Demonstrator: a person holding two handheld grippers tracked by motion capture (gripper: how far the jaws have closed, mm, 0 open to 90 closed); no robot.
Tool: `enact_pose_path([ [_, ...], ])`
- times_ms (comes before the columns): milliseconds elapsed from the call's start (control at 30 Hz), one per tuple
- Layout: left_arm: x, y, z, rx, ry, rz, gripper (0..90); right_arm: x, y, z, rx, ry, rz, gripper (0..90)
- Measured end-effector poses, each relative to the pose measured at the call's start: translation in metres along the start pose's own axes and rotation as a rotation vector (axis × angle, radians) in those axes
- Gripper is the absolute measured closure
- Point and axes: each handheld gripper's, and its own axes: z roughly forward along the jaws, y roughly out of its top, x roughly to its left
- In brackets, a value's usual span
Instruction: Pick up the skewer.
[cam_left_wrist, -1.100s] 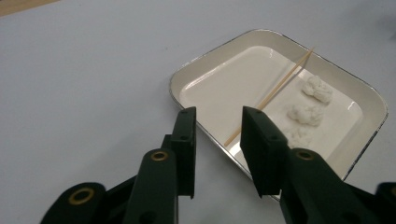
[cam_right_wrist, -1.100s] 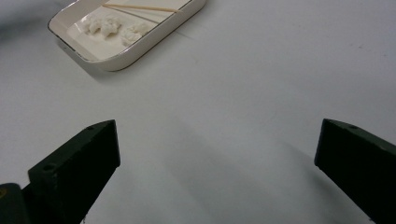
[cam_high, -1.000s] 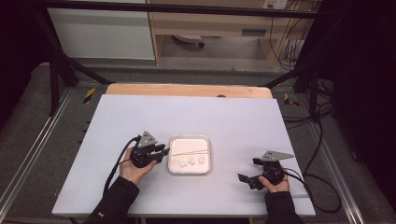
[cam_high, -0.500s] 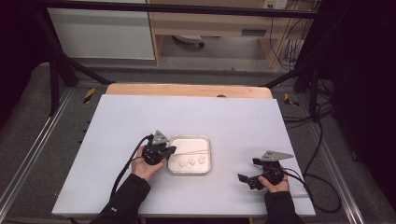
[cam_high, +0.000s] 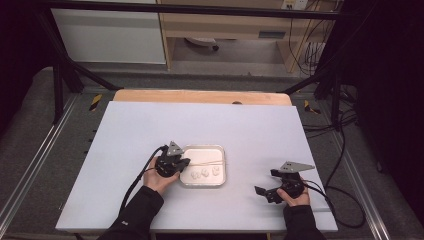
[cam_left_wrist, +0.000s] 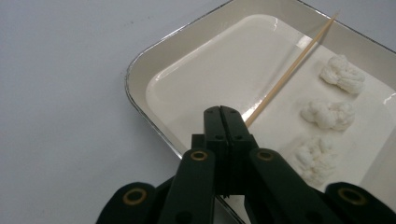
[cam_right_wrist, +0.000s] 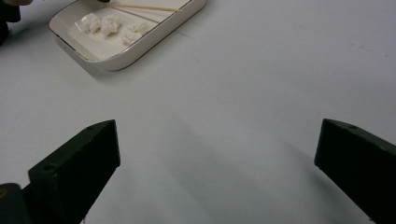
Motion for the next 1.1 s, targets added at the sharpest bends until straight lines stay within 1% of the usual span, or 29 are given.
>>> enact_pose_path([
  [167, -0.002, -0.001, 0.0, 0.005, -0.016, 0.008, 90.0, 0.0, 0.0, 0.0, 0.001, 0.0, -0.002, 0.7],
  [233, -0.003, -0.001, -0.001, 0.015, -0.024, 0.021, 90.0, 0.0, 0.0, 0.0, -0.003, -0.001, 0.001, 0.7],
  [400, -0.004, -0.003, -0.004, 0.021, -0.03, 0.033, 90.0, 0.0, 0.0, 0.0, 0.001, 0.0, -0.002, 0.7],
  [467, -0.004, -0.006, -0.005, 0.018, -0.045, 0.029, 90.0, 0.0, 0.0, 0.0, 0.0, 0.0, -0.001, 0.7],
  [567, -0.006, -0.007, -0.007, 0.025, -0.056, 0.046, 90.0, 0.0, 0.0, 0.0, -0.002, -0.001, -0.001, 0.7],
  [633, -0.006, -0.007, -0.007, 0.022, -0.057, 0.051, 90.0, 0.0, 0.0, 0.0, 0.001, -0.001, -0.001, 0.7],
  [667, -0.006, -0.006, -0.008, 0.009, -0.06, 0.059, 89.4, 0.0, 0.0, 0.0, 0.001, -0.001, -0.002, 0.7],
  [767, -0.007, -0.002, -0.01, -0.013, -0.062, 0.083, 83.0, 0.0, 0.0, 0.0, -0.002, 0.0, -0.002, 0.7],
  [833, -0.007, 0.001, -0.01, -0.018, -0.065, 0.099, 78.1, 0.0, 0.0, 0.0, 0.0, -0.001, -0.001, 0.7],
  [933, -0.008, 0.004, -0.01, -0.029, -0.067, 0.107, 69.0, 0.0, 0.0, 0.0, -0.001, 0.0, -0.001, 0.7],
  [1000, -0.009, 0.007, -0.008, -0.02, -0.072, 0.116, 65.8, 0.0, 0.0, 0.0, -0.002, 0.0, -0.002, 0.7],
  [1033, -0.01, 0.01, -0.006, 0.0, -0.083, 0.12, 64.4, 0.0, 0.0, 0.001, -0.001, 0.0, -0.002, 0.7],
  [1067, -0.01, 0.01, -0.006, 0.0, -0.083, 0.12, 64.1, 0.0, 0.0, 0.001, -0.001, 0.001, -0.002, 0.7],
  [1100, -0.01, 0.011, -0.004, 0.011, -0.089, 0.122, 64.0, 0.0, 0.0, 0.001, 0.0, 0.002, 0.001, 0.7],
])
